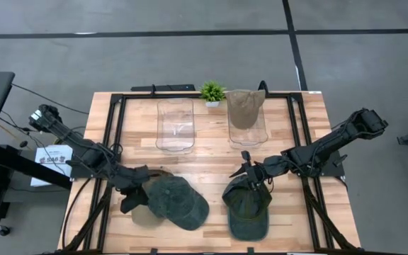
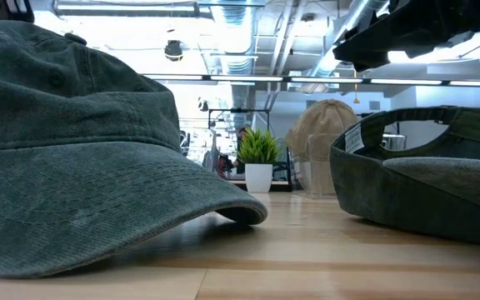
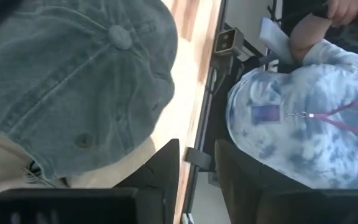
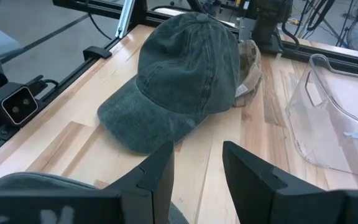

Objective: Pick & Place hat
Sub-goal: Put the brown cap into the right transparent bin

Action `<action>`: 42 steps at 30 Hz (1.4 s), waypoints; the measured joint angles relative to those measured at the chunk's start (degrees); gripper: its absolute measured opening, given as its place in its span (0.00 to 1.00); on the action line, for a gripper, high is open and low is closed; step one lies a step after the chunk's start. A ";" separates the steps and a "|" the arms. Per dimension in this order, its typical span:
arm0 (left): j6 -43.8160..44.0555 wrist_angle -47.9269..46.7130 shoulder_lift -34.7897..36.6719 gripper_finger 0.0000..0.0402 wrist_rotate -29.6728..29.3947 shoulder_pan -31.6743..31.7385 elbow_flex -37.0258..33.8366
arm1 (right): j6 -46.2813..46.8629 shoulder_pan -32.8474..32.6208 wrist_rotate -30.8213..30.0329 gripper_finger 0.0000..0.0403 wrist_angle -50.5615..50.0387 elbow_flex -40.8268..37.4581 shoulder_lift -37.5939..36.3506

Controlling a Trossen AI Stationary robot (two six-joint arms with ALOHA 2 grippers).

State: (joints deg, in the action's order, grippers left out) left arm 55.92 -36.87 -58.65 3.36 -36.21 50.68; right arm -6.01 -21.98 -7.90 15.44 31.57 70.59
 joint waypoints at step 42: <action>-7.47 -24.93 -0.02 0.25 -14.24 3.99 -7.91 | 0.03 0.00 0.00 0.32 0.07 0.00 0.00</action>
State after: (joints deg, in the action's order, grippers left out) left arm 48.45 -61.80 -58.67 -10.88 -32.22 42.78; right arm -5.98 -21.98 -7.90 15.51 31.57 70.59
